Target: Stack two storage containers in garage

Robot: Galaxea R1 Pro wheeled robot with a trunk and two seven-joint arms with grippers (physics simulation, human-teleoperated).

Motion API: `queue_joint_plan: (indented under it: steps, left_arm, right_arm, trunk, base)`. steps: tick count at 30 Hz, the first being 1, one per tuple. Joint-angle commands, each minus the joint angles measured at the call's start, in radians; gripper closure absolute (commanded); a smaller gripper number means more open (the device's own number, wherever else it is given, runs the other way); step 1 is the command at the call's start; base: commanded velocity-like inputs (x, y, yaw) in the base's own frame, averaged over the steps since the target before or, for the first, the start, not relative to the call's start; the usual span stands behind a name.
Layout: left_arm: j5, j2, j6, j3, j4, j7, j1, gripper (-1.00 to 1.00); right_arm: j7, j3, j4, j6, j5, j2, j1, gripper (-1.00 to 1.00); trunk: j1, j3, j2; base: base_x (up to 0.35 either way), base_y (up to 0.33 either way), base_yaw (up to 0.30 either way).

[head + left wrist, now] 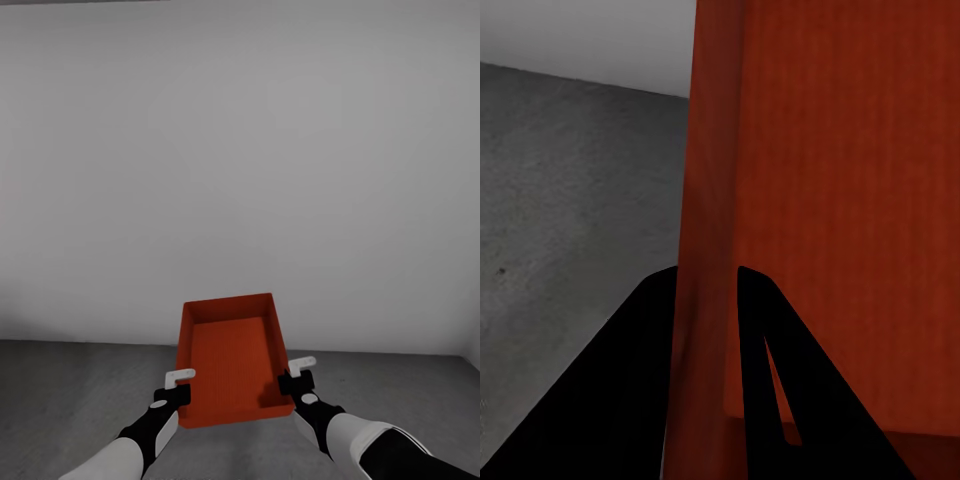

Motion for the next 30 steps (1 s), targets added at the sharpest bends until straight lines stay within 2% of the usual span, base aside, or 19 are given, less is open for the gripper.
queue_joint_plan:
  steps: [1,9,10,19,30]
  left_arm:
    - [-0.005,0.005,-0.004,0.001,0.004,0.006,0.0,1.0]
    - [-0.005,0.005,-0.004,0.013,0.004,0.004,0.0,1.0]
    - [-0.005,0.011,-0.004,-0.012,0.004,0.038,0.0,1.0]
    - [-0.006,0.011,-0.004,-0.012,0.004,0.038,0.0,1.0]
    - [-0.006,0.011,-0.004,-0.012,0.004,0.039,0.0,1.0]
  right_arm:
    - [-0.003,0.003,-0.001,-0.014,-0.003,0.001,-0.003,1.0]
    - [-0.003,0.07,-0.016,0.003,-0.06,0.0,-0.003,1.0]
    - [-0.003,-0.198,-0.032,-0.06,0.058,0.001,-0.003,1.0]
    - [-0.003,-0.198,-0.032,-0.061,0.058,0.001,-0.002,1.0]
    - [-0.003,-0.199,-0.032,-0.059,0.056,0.0,-0.003,1.0]
  trunk:
    - [0.0,-0.003,-0.002]
    - [0.0,-0.015,-0.002]
    - [0.0,-0.016,-0.002]
    - [0.0,-0.029,-0.002]
    - [0.0,-0.047,-0.002]
  base:
    - [0.0,0.0,0.126]
    - [0.0,0.0,0.138]
    - [0.0,0.0,0.143]
    - [0.0,0.0,0.109]
    - [0.0,0.0,-0.03]
